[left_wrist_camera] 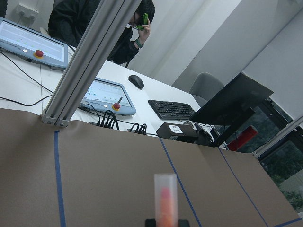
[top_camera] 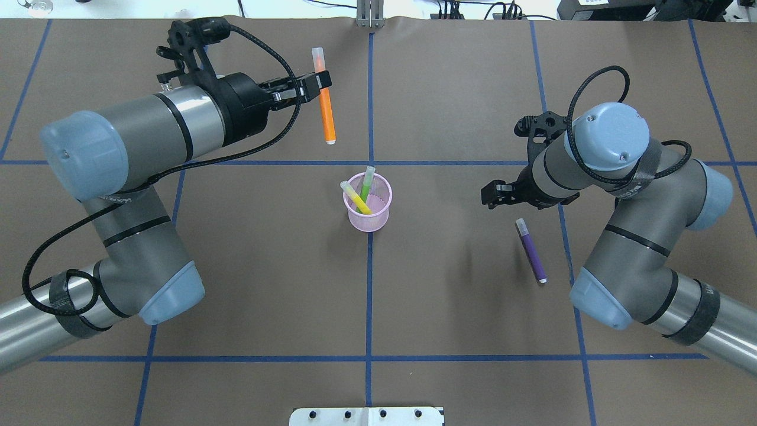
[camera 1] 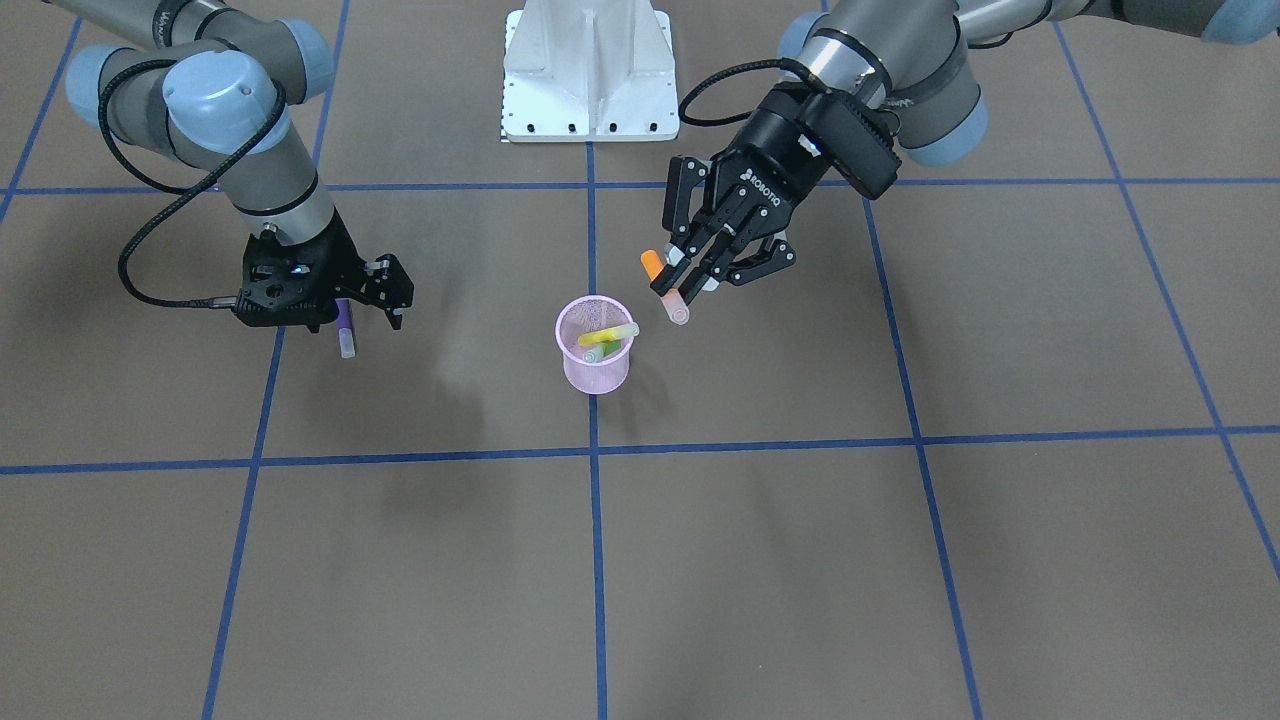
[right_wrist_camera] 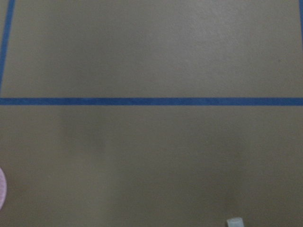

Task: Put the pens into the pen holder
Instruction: 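Move the right gripper down to the purple marker while the left holds the pencil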

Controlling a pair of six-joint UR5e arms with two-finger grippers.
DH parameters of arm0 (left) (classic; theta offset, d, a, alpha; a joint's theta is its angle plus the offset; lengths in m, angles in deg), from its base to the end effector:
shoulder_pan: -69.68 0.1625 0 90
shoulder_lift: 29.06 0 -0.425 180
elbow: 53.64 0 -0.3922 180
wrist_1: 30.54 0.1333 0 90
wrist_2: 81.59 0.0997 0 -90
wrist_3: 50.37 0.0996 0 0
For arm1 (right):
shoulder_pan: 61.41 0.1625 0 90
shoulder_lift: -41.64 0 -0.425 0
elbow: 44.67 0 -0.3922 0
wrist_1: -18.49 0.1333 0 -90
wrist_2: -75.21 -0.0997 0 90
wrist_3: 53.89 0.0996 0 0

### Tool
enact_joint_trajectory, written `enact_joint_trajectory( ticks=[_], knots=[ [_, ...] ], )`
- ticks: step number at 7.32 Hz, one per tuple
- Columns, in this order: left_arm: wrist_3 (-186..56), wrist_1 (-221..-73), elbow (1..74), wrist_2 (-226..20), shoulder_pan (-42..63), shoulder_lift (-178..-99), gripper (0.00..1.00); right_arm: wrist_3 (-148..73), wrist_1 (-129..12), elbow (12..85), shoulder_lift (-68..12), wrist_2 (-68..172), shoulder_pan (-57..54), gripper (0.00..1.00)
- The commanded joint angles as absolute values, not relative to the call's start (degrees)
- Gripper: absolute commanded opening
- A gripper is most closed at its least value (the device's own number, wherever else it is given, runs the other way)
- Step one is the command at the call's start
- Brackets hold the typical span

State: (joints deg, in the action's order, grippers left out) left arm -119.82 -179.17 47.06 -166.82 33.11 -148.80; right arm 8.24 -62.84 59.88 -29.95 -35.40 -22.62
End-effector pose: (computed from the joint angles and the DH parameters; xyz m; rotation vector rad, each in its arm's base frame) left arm 0.3908 -0.4662 0.1630 0.8838 1.4948 -0.2779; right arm -0.4059 -0.4523 0.3558 0.1076 -0.7887 0.0498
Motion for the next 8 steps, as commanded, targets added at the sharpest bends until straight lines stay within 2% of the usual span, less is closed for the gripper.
enact_joint_trajectory(
  ticks=[1, 3, 5, 8],
  knots=[
    [-120.1, -180.1, 44.6, -166.3, 33.6, -148.9, 0.00, 3.6, -62.4, 56.1, -30.5, -36.2, -22.8, 0.97],
    [-119.9, -184.2, 41.9, -166.2, 34.7, -149.0, 0.00, 3.1, -62.4, 54.1, -30.5, -36.3, -23.0, 0.96],
    [-119.9, -184.6, 41.8, -165.9, 35.2, -149.1, 0.00, 3.0, -62.2, 54.0, -30.8, -39.6, -23.0, 0.85],
    [-119.9, -184.6, 41.6, -166.0, 35.4, -149.1, 0.00, 0.5, -62.1, 54.1, -31.7, -41.1, -23.3, 0.75]
  ],
)
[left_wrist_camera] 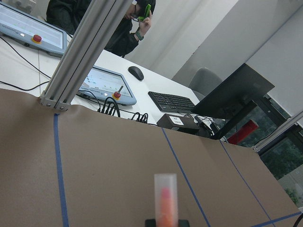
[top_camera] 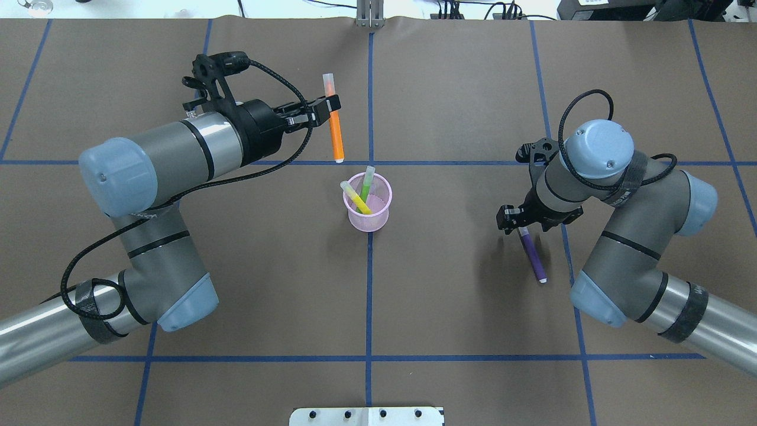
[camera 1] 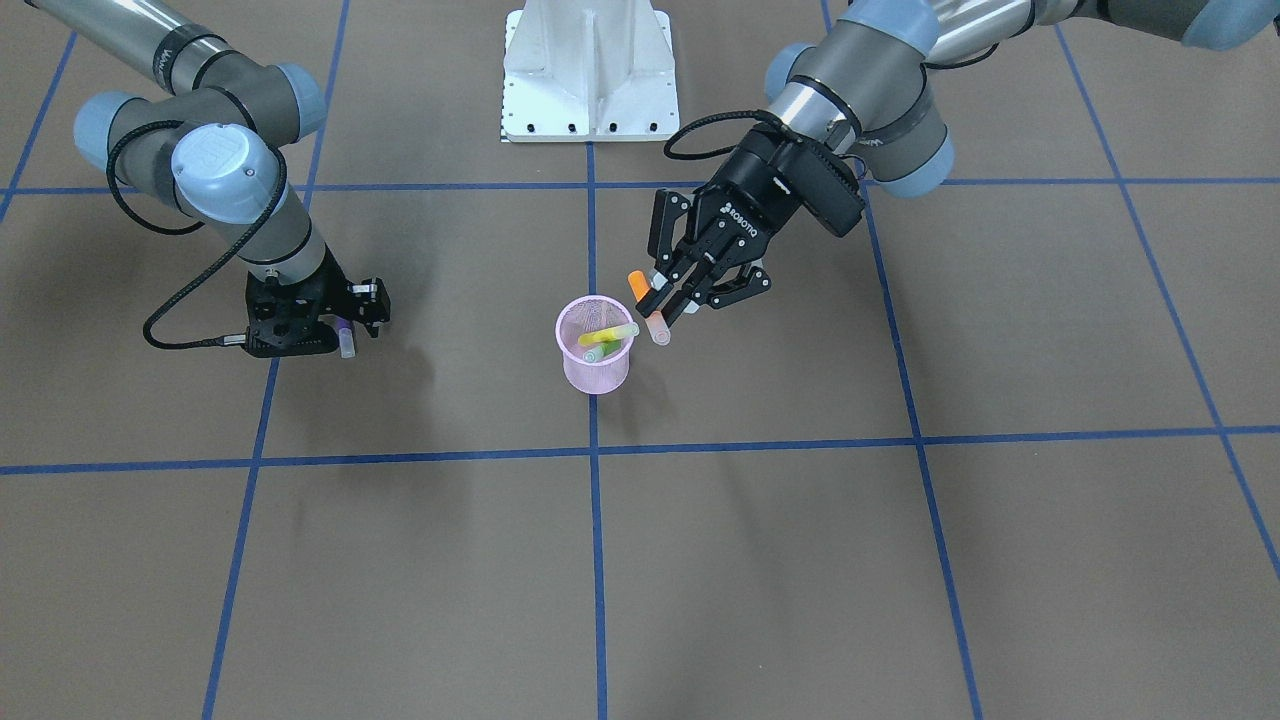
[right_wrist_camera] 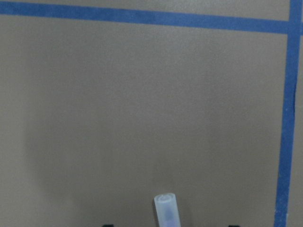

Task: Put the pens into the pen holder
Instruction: 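Move the right gripper down to the purple marker while the left holds the pencil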

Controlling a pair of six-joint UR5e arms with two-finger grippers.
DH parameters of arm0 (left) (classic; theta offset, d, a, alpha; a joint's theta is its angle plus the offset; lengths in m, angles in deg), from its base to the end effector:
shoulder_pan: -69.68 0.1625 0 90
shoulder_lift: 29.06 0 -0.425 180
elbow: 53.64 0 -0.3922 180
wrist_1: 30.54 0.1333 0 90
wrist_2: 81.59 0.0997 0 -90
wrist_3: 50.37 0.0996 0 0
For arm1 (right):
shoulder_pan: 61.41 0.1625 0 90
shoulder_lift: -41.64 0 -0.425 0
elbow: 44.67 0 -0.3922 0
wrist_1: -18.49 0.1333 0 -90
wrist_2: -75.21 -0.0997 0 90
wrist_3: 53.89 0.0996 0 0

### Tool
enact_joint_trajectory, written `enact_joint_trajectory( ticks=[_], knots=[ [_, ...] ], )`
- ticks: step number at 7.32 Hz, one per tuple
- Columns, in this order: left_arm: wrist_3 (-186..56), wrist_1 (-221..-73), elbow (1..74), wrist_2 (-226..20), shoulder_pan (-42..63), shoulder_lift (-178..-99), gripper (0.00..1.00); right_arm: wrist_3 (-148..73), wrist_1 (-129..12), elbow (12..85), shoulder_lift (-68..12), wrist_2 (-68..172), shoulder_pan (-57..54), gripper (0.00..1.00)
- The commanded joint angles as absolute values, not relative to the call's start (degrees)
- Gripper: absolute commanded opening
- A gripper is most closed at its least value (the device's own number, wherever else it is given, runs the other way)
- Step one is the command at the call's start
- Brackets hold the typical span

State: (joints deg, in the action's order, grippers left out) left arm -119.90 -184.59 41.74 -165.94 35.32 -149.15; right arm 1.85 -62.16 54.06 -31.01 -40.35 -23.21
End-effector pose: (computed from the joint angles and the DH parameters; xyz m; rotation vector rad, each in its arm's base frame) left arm 0.4259 -0.4645 0.1879 0.8666 1.5127 -0.2636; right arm -0.4253 -0.4497 0.4112 0.0111 -0.7451 -0.0723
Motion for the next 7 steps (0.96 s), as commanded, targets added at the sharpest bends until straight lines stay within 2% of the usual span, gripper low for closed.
enact_joint_trajectory(
  ticks=[1, 4, 5, 7],
  knots=[
    [-120.0, -184.6, 40.8, -166.0, 35.5, -149.3, 0.00, 0.4, -62.2, 54.0, -31.7, -41.2, -23.3, 0.71],
    [-120.0, -184.6, 40.8, -165.9, 35.5, -149.5, 0.00, -0.8, -62.3, 53.5, -31.7, -41.4, -23.3, 0.65],
    [-120.0, -184.6, 40.7, -166.0, 35.5, -149.4, 0.00, -0.9, -62.2, 53.5, -31.7, -42.4, -23.3, 0.61],
    [-119.9, -184.6, 40.7, -166.0, 35.5, -149.2, 0.00, -0.9, -62.2, 53.2, -31.7, -42.8, -23.3, 0.45]
  ],
)
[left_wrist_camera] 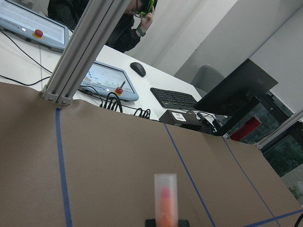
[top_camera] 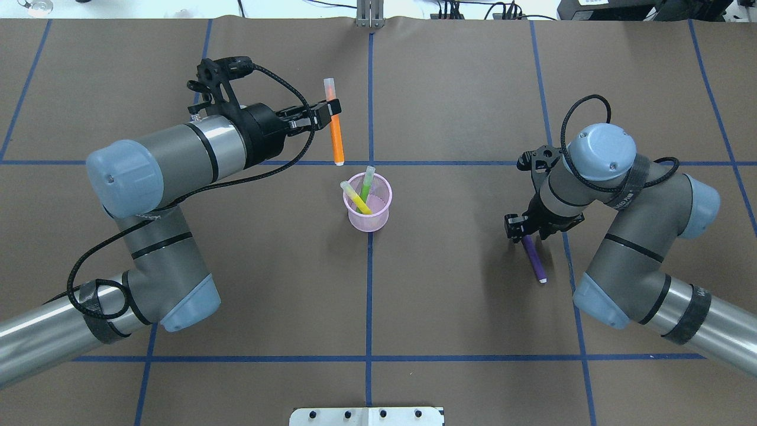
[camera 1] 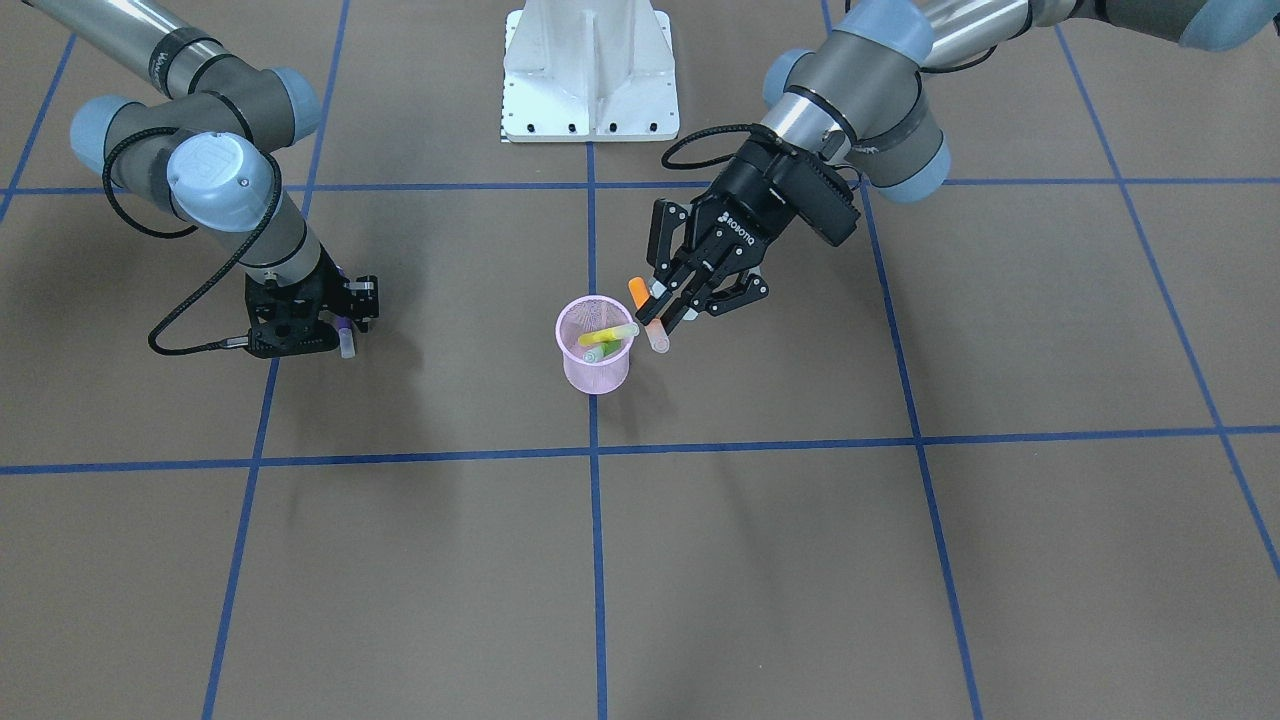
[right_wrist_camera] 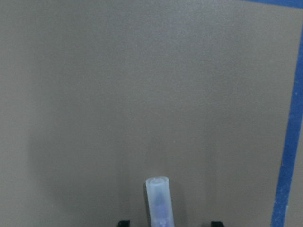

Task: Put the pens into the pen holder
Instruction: 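Bring the pencil over the cup with the left while the right grasps the purple marker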

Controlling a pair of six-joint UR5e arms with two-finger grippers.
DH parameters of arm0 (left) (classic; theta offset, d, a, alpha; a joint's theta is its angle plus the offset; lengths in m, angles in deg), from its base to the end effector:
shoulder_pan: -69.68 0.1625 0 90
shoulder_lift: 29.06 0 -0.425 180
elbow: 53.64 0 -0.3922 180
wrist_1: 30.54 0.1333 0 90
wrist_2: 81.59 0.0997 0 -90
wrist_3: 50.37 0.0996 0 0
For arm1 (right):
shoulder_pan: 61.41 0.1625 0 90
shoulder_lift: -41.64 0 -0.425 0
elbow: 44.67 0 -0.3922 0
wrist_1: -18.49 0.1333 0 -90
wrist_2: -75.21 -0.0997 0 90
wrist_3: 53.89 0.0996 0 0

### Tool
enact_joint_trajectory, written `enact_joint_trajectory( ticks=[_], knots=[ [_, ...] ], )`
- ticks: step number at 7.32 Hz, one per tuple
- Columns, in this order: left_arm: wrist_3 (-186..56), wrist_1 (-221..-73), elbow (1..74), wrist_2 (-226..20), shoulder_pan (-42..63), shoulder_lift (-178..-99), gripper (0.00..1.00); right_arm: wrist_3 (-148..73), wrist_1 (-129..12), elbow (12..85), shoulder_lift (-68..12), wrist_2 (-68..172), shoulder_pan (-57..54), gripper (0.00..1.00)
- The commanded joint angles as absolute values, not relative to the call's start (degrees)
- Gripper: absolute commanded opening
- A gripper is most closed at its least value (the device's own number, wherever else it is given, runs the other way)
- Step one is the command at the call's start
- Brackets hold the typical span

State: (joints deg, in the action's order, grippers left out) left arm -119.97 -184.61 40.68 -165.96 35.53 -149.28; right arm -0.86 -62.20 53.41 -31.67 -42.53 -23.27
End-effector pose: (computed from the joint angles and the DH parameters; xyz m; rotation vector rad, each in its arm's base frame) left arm 0.4328 -0.4665 0.1940 0.8557 1.5005 -0.2619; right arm -0.4262 -0.4452 0.4224 -0.0170 -0.7483 -0.1245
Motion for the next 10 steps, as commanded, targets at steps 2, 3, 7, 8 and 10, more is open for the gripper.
enact_joint_trajectory(
  ticks=[2, 3, 7, 8, 10],
  knots=[
    [-120.0, -184.6, 40.8, -166.0, 35.6, -149.2, 0.00, -1.6, -62.2, 53.0, -31.6, -43.7, -23.3, 0.45],
    [-119.9, -184.6, 40.8, -166.0, 35.6, -149.2, 0.00, -1.6, -62.2, 53.1, -31.6, -43.8, -23.3, 0.45],
    [-119.9, -184.6, 40.7, -166.0, 35.6, -149.0, 0.00, -1.7, -62.2, 53.2, -31.4, -46.1, -22.7, 0.00],
    [-119.9, -184.6, 40.7, -165.4, 36.1, -149.6, 0.00, -1.7, -62.0, 53.6, -31.3, -48.3, -21.0, 0.00],
    [-119.8, -186.6, 40.1, -161.2, 39.9, -150.2, 0.00, -1.5, -62.1, 55.6, -30.8, -51.0, -17.8, 0.00]
  ],
)
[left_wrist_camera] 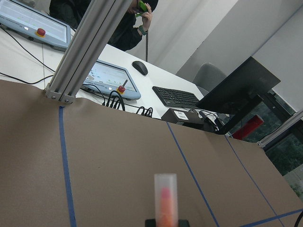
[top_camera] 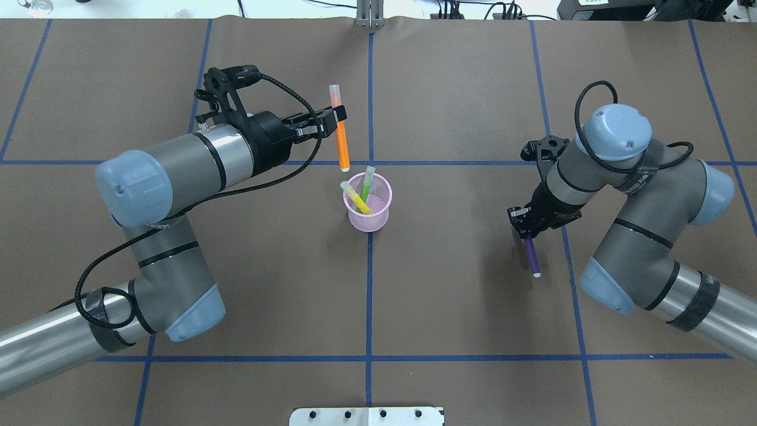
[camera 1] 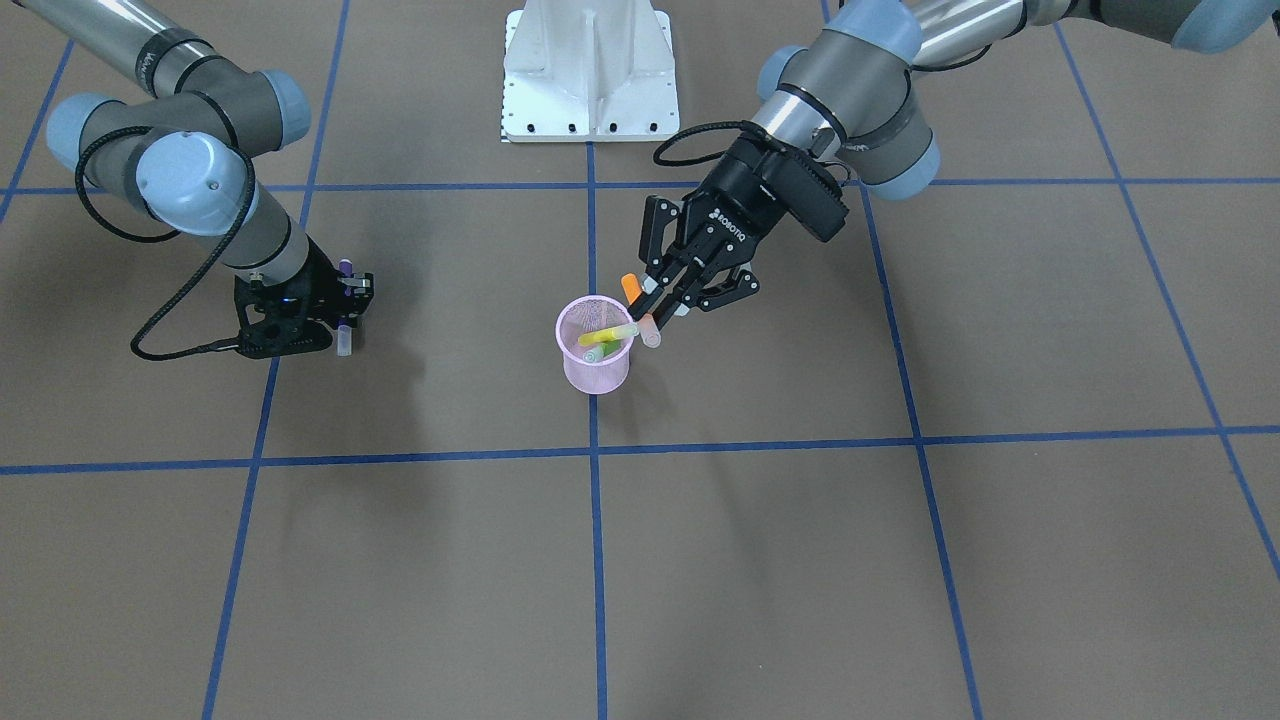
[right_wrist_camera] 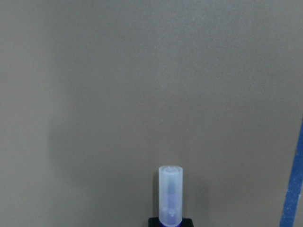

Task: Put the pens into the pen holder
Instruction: 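Bring the pencil over the cup with the left while the right grasps the purple marker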

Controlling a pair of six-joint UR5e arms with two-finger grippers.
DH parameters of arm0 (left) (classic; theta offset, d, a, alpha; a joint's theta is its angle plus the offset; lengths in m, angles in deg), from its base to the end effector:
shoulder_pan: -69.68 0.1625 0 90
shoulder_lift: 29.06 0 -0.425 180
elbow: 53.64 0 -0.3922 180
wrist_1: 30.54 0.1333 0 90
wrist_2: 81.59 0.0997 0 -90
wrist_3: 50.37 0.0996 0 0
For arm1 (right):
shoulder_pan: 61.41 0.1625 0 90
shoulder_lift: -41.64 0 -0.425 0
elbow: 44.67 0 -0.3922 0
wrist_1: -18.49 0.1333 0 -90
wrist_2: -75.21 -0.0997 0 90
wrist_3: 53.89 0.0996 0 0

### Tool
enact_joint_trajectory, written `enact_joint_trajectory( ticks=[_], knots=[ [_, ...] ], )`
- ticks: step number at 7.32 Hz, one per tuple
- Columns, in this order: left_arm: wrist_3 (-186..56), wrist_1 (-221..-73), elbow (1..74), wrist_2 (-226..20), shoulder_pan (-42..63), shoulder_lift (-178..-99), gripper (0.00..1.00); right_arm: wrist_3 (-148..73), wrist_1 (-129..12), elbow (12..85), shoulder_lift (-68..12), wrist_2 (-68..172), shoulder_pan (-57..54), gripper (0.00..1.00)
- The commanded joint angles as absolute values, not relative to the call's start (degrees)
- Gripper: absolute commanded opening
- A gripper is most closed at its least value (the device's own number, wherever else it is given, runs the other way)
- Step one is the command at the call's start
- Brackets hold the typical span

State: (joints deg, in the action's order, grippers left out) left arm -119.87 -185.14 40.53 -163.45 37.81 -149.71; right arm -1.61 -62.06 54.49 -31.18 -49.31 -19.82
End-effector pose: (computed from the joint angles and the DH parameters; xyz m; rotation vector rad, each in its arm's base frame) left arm 0.4484 -0.4523 0.1897 0.8610 1.5133 -0.2690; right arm -0.4021 -0.4597 0.4028 -0.0621 -0.8371 -0.1246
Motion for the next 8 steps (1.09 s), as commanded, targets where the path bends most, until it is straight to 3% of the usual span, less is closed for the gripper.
enact_joint_trajectory(
  ticks=[1, 3, 8],
  knots=[
    [-119.8, -188.4, 38.1, -159.2, 41.3, -151.0, 0.00, -1.4, -62.0, 56.1, -30.5, -50.3, -17.1, 0.00],
    [-119.5, -193.4, 31.3, -154.8, 43.3, -153.4, 0.00, -1.0, -62.0, 57.1, -28.6, -50.2, -15.6, 0.00],
    [-115.1, -194.1, 28.6, -154.5, 43.3, -153.6, 0.00, -1.2, -61.9, 58.5, -28.0, -50.1, -14.7, 0.00]
  ],
)
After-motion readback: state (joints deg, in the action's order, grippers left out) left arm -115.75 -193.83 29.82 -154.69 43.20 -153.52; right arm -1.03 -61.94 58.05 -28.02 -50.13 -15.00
